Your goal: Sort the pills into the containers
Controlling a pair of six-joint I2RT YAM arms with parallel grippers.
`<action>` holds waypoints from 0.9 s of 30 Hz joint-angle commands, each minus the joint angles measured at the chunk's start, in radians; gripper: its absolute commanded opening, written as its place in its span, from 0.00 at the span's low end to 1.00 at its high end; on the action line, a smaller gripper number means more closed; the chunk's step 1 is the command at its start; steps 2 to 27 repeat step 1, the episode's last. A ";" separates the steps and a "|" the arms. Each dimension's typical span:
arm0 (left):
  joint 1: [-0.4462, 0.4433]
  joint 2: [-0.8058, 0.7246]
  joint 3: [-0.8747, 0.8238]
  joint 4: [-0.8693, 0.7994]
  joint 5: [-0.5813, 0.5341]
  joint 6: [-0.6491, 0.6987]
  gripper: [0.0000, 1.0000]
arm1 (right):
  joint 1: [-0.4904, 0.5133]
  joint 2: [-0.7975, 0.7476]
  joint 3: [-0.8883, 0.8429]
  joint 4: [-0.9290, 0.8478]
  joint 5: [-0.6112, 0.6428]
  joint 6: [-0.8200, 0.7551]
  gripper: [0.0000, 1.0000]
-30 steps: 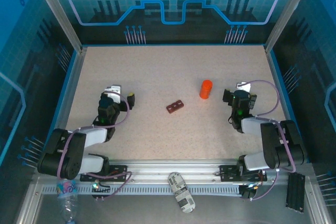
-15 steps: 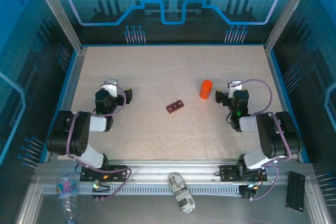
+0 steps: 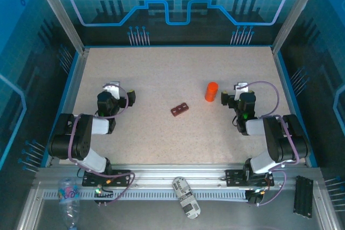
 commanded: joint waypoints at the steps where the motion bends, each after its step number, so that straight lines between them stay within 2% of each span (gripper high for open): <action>1: 0.001 -0.003 0.002 0.009 0.020 -0.007 0.99 | -0.005 0.004 0.002 0.053 -0.002 -0.018 1.00; 27: 0.001 -0.003 0.002 0.009 0.020 -0.007 0.99 | -0.005 0.004 0.002 0.053 -0.002 -0.018 1.00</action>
